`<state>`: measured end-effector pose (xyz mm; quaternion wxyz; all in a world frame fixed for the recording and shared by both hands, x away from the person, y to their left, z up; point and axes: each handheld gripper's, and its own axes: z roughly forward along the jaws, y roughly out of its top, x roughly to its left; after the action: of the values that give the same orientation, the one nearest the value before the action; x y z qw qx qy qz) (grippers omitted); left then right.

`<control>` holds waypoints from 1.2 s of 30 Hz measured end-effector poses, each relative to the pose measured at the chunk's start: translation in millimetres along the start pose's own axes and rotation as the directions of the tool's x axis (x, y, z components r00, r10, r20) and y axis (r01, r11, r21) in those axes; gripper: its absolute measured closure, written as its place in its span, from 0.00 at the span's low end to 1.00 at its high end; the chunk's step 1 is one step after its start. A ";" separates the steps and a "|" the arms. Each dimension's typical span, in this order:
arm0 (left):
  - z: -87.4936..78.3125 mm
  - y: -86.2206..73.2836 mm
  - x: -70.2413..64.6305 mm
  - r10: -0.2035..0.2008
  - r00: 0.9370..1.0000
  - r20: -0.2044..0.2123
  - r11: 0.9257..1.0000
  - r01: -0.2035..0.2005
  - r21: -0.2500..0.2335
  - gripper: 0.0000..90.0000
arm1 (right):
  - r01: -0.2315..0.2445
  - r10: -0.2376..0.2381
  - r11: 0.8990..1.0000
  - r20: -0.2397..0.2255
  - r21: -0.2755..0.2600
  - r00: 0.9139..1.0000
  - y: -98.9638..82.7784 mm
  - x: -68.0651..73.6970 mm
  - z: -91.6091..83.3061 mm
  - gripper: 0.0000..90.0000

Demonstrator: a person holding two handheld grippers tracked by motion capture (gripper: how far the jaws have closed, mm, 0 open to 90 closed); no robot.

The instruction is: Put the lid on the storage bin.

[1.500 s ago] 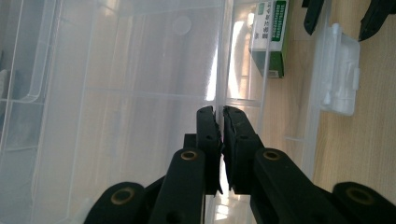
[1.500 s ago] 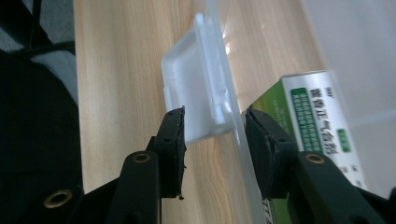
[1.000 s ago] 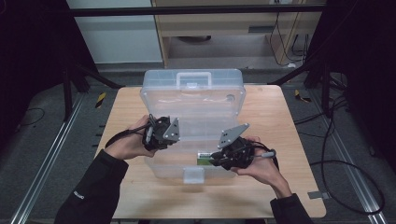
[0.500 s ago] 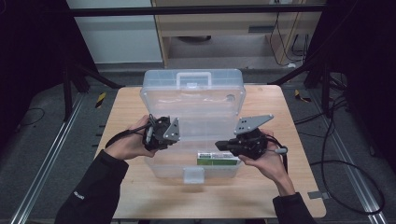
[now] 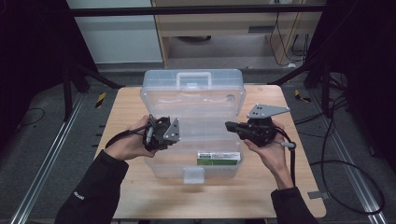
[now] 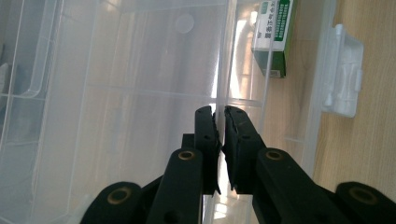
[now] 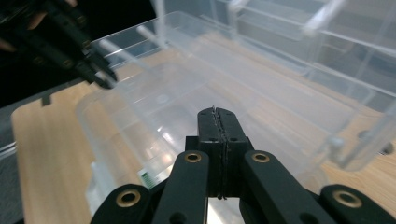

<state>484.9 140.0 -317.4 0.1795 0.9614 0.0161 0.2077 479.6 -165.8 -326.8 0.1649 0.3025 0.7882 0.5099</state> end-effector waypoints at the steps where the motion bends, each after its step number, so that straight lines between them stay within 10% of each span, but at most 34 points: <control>1: 0.0 0.0 -0.1 0.000 1.000 0.000 1.000 0.000 0.001 0.93 | -0.006 0.006 1.000 0.018 -0.004 1.000 0.3 -2.0 -0.3 1.00; 36: 4.7 -2.9 -11.9 0.004 0.999 0.044 1.000 -0.005 0.014 0.93 | -0.125 0.130 0.991 0.172 -0.041 0.977 -2.1 -35.2 -4.8 1.00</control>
<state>476.0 139.8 -327.1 0.1727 0.9670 0.0113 0.1867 503.2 -192.5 -328.3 0.2047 0.3933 0.7420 0.5029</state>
